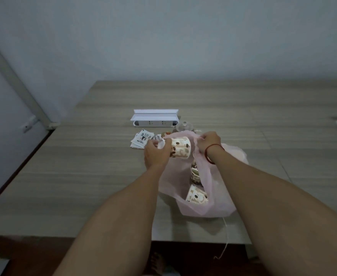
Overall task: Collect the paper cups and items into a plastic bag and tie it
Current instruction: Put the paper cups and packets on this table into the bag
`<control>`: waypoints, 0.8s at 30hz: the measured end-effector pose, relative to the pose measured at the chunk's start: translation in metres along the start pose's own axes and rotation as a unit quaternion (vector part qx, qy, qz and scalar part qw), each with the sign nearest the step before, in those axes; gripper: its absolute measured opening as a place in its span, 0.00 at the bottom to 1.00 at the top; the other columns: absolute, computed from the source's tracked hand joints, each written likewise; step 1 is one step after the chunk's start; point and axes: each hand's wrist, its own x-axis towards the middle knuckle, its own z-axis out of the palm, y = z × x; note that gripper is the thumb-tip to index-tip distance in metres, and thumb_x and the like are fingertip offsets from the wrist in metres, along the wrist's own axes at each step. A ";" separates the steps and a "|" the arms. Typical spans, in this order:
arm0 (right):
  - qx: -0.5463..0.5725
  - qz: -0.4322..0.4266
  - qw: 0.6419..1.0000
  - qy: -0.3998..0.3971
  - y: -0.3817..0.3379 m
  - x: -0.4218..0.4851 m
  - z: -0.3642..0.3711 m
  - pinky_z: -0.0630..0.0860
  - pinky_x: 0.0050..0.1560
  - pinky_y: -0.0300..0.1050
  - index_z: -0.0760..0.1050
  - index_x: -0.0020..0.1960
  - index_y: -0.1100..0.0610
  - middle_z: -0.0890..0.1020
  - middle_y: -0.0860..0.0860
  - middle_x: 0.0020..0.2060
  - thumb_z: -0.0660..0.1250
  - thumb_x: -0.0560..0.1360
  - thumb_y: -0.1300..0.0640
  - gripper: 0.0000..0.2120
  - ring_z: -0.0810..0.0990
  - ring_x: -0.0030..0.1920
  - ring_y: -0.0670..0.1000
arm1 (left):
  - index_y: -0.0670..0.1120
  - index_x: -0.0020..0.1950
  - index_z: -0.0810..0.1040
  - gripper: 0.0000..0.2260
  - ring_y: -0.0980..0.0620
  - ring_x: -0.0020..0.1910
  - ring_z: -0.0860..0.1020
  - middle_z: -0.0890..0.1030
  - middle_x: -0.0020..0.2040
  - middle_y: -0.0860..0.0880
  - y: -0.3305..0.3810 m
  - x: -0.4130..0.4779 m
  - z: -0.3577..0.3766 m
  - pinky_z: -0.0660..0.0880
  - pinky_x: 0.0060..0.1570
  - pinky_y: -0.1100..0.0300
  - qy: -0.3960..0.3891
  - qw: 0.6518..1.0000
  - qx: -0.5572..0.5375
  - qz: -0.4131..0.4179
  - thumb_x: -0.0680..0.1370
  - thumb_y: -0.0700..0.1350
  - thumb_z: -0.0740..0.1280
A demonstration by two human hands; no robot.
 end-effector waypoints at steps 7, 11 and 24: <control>0.025 0.007 0.999 0.037 0.000 -0.005 -0.024 0.75 0.53 0.45 0.81 0.54 0.65 0.82 0.61 0.54 0.59 0.76 0.64 0.13 0.80 0.54 0.60 | 0.46 0.41 0.75 0.21 0.47 0.41 0.77 0.79 0.41 0.48 -0.009 -0.030 0.029 0.78 0.48 0.54 -0.170 0.983 0.056 -0.044 0.71 0.65 0.69; 0.022 0.013 0.999 0.030 0.008 -0.002 -0.020 0.76 0.54 0.46 0.81 0.53 0.65 0.82 0.61 0.53 0.60 0.76 0.63 0.13 0.80 0.54 0.61 | 0.40 0.46 0.85 0.21 0.48 0.39 0.79 0.85 0.49 0.43 -0.015 -0.022 0.028 0.73 0.44 0.59 -0.197 0.967 0.147 -0.060 0.78 0.56 0.63; 0.022 0.026 0.999 -0.026 0.013 0.012 0.020 0.78 0.57 0.50 0.81 0.49 0.66 0.83 0.63 0.51 0.59 0.75 0.63 0.13 0.81 0.50 0.60 | 0.35 0.66 0.74 0.21 0.39 0.58 0.81 0.79 0.62 0.37 -0.070 -0.001 0.013 0.79 0.56 0.45 -0.170 0.937 0.162 -0.260 0.74 0.38 0.68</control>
